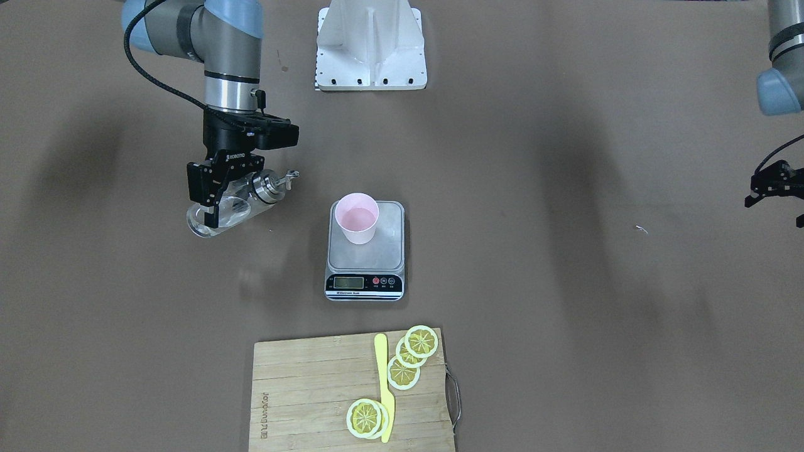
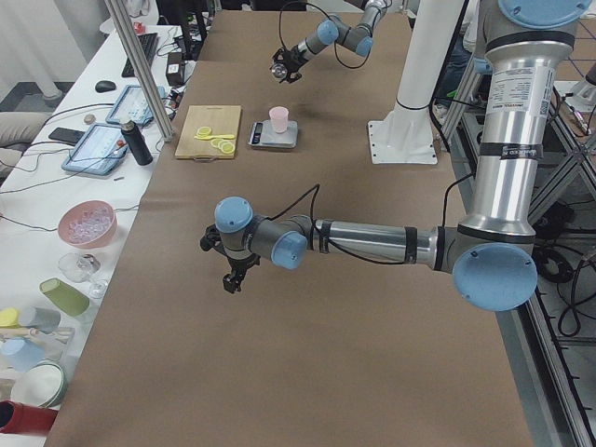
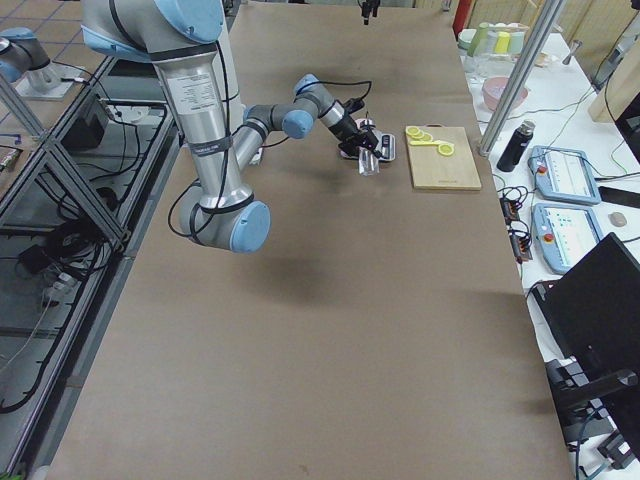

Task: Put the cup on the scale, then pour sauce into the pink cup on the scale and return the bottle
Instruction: 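Carry the dispenser with the right gripper toward the pink cup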

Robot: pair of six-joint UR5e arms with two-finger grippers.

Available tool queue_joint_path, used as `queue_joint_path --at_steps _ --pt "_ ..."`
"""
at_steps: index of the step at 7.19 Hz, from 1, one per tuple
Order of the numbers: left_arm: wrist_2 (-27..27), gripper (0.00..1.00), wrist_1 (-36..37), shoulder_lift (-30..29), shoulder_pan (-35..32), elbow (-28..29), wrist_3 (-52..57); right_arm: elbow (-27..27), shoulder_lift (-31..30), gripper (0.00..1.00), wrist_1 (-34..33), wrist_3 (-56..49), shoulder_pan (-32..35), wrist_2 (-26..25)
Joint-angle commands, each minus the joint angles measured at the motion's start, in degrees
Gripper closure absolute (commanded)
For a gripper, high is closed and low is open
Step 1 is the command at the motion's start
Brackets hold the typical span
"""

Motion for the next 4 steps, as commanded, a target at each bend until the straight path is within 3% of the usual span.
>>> queue_joint_path --at_steps 1,2,4 --pt "-1.24 0.01 6.0 -0.05 -1.13 0.15 -0.66 -0.02 1.27 0.93 -4.89 -2.54 -0.6 -1.93" --pt "-3.95 0.01 11.34 -0.66 -2.79 -0.02 -0.66 -0.1 2.76 0.93 -7.96 -2.54 -1.04 -2.45" --pt "-4.41 0.01 13.59 -0.67 -4.56 0.15 -0.66 -0.45 5.4 0.93 -12.55 -2.63 -1.66 -3.16"
